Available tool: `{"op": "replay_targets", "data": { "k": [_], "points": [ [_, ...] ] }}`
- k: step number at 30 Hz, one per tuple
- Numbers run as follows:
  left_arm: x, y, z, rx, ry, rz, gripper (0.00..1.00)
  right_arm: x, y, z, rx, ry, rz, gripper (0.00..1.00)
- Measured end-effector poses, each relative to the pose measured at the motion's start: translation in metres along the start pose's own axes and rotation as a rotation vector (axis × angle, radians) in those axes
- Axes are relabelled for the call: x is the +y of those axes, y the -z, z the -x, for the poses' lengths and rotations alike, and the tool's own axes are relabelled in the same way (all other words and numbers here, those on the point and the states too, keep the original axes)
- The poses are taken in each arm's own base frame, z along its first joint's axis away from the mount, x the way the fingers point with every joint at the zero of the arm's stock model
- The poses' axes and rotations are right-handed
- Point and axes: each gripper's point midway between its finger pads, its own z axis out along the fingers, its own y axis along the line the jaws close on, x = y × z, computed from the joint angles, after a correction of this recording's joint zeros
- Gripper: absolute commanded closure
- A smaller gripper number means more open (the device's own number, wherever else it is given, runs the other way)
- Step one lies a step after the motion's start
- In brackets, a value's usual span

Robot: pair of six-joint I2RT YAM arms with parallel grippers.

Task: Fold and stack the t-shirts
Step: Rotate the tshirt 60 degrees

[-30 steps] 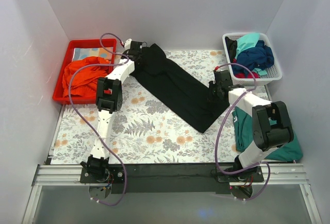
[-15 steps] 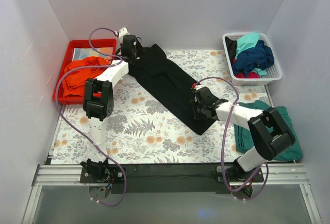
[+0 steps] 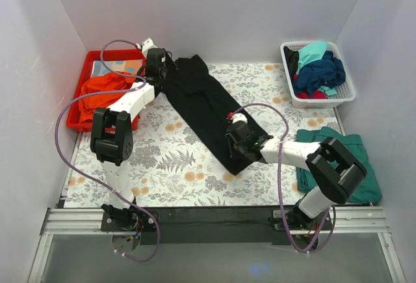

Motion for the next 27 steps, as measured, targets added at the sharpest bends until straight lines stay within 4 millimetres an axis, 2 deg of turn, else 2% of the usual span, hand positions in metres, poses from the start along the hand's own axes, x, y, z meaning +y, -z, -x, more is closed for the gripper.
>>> {"op": "replay_targets", "data": {
  "k": [4, 9, 12, 15, 19, 21, 23, 27],
  "points": [
    [0.010, 0.019, -0.019, 0.051, 0.008, 0.023, 0.58, 0.063, -0.008, -0.001, 0.007, 0.052, 0.080, 0.73],
    [0.007, 0.039, -0.030, 0.084, 0.016, 0.023, 0.58, 0.144, -0.021, 0.009, 0.007, 0.116, 0.172, 0.73],
    [0.008, 0.052, -0.034, 0.100, 0.032, 0.027, 0.58, 0.171, -0.025, 0.011, 0.005, 0.138, 0.202, 0.73],
    [0.005, 0.063, -0.033, 0.104, 0.035, 0.021, 0.58, 0.174, -0.023, 0.010, 0.003, 0.144, 0.198, 0.71],
    [0.003, 0.080, -0.032, 0.107, 0.029, 0.019, 0.58, 0.156, -0.011, 0.002, 0.013, 0.159, 0.160, 0.62],
    [0.004, 0.089, -0.031, 0.108, 0.027, 0.022, 0.58, 0.143, 0.003, -0.004, 0.019, 0.172, 0.144, 0.54],
    [0.004, 0.100, -0.029, 0.106, 0.029, 0.029, 0.58, 0.132, 0.026, 0.000, 0.002, 0.168, 0.143, 0.43],
    [0.000, 0.124, -0.029, 0.110, 0.049, 0.045, 0.59, 0.131, 0.078, 0.038, -0.122, 0.107, 0.187, 0.40]
  ]
}}
